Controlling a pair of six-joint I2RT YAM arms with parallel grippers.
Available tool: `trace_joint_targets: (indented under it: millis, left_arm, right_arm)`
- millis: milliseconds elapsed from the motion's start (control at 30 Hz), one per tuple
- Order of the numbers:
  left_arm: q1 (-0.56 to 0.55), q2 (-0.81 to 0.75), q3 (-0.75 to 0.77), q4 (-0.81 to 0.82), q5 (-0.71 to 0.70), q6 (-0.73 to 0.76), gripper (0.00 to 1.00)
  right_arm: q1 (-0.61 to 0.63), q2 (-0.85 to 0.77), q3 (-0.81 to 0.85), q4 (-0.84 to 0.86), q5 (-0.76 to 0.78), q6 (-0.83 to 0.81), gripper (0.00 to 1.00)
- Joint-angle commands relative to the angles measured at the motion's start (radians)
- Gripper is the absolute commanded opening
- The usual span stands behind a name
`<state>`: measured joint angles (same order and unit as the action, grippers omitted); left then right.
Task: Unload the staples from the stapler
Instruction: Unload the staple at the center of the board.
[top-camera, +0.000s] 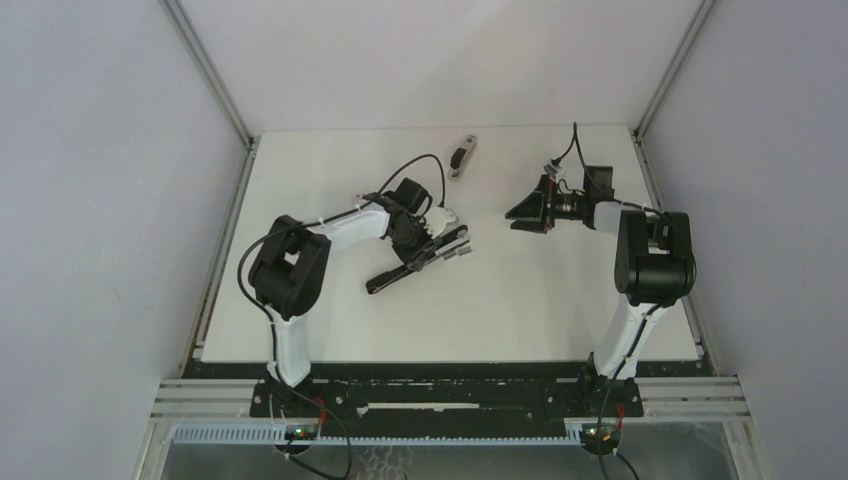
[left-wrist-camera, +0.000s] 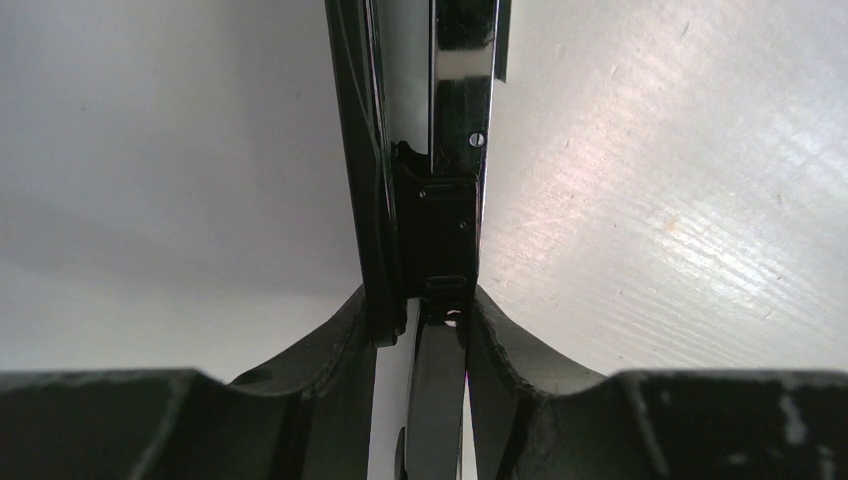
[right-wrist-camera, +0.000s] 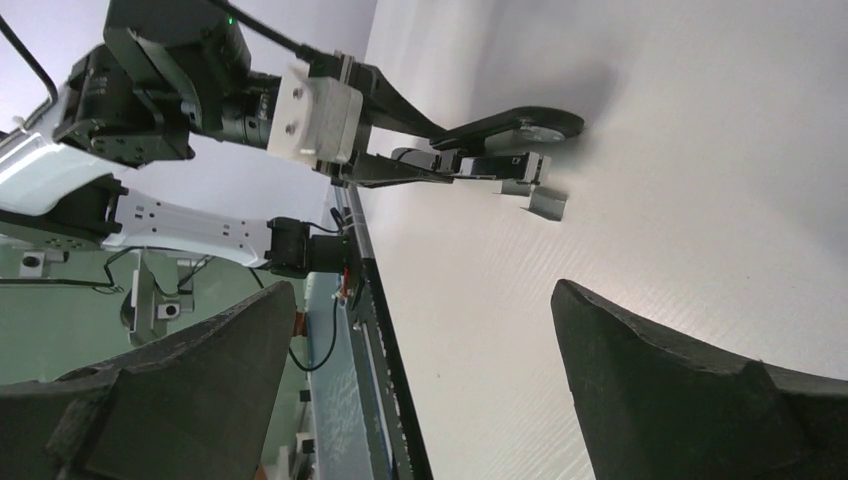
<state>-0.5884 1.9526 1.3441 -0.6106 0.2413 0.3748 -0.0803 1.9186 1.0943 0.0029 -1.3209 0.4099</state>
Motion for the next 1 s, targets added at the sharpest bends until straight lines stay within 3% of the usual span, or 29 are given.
trace_joint_targets:
  millis: [0,333,467,633,767,967]
  left_arm:
    - [0.038,0.029,0.101,-0.037,0.122,-0.048,0.04]
    - [0.127,0.125,0.192,-0.123,0.327,-0.071,0.07]
    - [0.155,0.136,0.2,-0.137,0.431,-0.072,0.07]
    - [0.181,0.158,0.215,-0.159,0.516,-0.08,0.05]
    - [0.202,0.165,0.223,-0.176,0.581,-0.08,0.04]
    - [0.213,0.163,0.248,-0.236,0.691,-0.042,0.04]
  right_arm:
    - [0.023,-0.041,0.025,0.01,-0.001,-0.055,1.0]
    - [0.026,-0.038,0.026,0.012,-0.006,-0.061,1.0]
    - [0.035,-0.068,0.026,-0.011,0.007,-0.142,1.0]
    - [0.065,-0.166,0.026,-0.096,0.106,-0.374,1.0]
    - [0.119,-0.287,0.026,-0.177,0.244,-0.667,1.0]
    - [0.201,-0.403,0.026,-0.17,0.379,-0.975,1.0]
